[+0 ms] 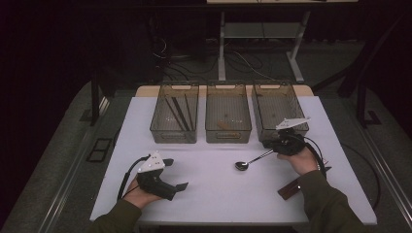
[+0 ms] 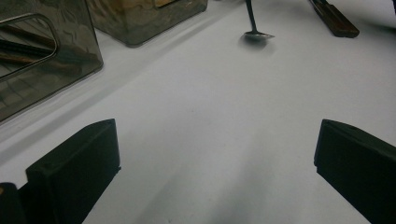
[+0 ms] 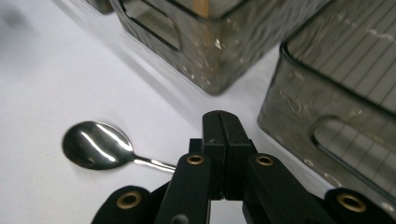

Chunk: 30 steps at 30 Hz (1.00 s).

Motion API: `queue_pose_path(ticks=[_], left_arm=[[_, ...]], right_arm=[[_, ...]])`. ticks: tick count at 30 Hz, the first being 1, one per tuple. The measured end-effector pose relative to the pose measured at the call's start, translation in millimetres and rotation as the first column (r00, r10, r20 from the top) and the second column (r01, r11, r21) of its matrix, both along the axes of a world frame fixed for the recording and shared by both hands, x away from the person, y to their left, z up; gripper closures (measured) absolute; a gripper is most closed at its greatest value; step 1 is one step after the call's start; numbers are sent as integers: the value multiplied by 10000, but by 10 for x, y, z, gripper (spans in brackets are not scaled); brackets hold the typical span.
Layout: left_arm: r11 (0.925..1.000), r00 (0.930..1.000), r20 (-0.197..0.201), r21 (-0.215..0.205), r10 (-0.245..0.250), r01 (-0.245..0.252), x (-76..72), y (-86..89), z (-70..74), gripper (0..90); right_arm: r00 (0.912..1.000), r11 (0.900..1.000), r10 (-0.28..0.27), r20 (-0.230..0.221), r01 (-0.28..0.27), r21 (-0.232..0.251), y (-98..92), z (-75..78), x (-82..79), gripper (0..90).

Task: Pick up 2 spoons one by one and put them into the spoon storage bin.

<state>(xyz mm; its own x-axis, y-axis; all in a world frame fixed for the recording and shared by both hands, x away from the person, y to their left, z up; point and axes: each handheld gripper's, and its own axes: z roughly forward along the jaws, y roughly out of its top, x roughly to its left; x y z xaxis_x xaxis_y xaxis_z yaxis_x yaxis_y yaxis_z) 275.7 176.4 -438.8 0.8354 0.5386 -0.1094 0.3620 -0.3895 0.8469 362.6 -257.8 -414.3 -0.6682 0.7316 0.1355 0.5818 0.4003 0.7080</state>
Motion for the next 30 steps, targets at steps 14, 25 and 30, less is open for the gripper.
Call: queue_pose_path(ticks=[14, 25, 30], left_arm=[[10000, 10000, -10, -16, -18, 18, 2, -2, -3, 0], [10000, 10000, -25, -14, -29, 29, 2, -3, -3, 0], [10000, 10000, -41, -1, -35, 35, 0, -4, -3, 0]], right_arm=[[9983, 9946, -284, -500, 232, -1007, 8, -224, 92, 894], [9977, 9913, -215, -645, 129, -1311, 47, -291, 120, 895], [9971, 9908, -141, -745, 39, -1351, 48, -285, 116, 895]])
